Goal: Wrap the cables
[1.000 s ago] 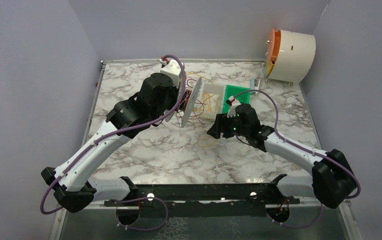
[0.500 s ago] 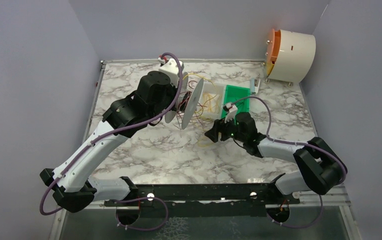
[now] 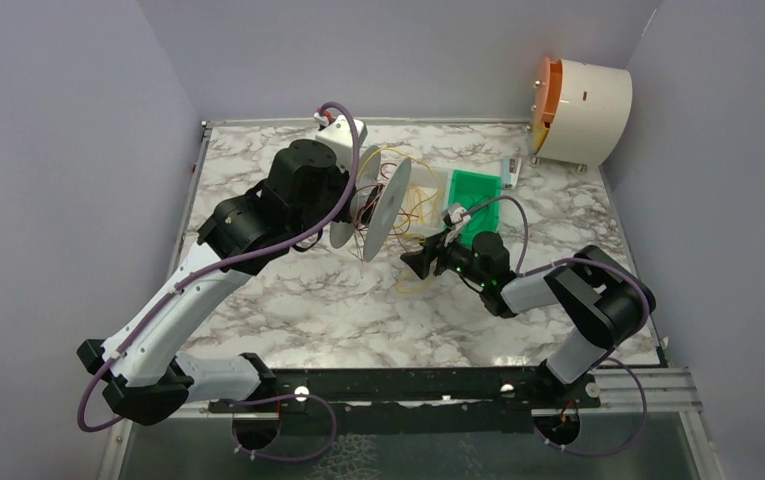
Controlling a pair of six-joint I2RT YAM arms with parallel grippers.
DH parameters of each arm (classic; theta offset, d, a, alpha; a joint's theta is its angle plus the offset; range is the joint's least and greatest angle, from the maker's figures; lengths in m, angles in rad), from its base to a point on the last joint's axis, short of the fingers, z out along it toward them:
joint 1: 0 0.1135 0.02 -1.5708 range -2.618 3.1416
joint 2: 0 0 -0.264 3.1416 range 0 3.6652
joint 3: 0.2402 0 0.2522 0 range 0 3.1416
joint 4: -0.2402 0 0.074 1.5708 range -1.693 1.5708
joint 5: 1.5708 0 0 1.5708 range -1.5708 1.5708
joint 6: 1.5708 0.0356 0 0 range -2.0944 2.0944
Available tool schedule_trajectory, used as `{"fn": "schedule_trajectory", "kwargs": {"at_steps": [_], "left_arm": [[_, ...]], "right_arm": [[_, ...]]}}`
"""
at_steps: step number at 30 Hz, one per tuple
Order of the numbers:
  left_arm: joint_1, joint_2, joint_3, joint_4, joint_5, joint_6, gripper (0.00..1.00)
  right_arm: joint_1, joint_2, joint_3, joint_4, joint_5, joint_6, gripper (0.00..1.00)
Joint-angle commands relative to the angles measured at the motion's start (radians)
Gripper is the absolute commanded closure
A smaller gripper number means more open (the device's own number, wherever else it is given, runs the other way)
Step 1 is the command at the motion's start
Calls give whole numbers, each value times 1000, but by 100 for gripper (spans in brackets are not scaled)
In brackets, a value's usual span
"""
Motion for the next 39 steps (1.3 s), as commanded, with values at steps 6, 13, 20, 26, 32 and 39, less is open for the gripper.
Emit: {"fn": "schedule_trajectory", "kwargs": {"at_steps": [6, 13, 20, 26, 32, 39], "left_arm": [[1, -33, 46, 43, 35, -21, 100], [2, -50, 70, 33, 43, -34, 100], [2, -73, 110, 35, 71, -54, 100], [3, -95, 139, 45, 105, -58, 100], [3, -134, 141, 95, 209, -37, 100], [2, -160, 133, 131, 275, -2, 100]], "right_arm": [[-4, 26, -11, 248, -47, -24, 36], [-4, -17, -58, 238, -66, -16, 72], [-4, -196, -151, 114, -45, -18, 98], [-4, -395, -129, -280, 68, 126, 99], [-3, -566, -32, -728, 275, 354, 99], [-4, -638, 75, -1040, 339, 524, 99]]}}
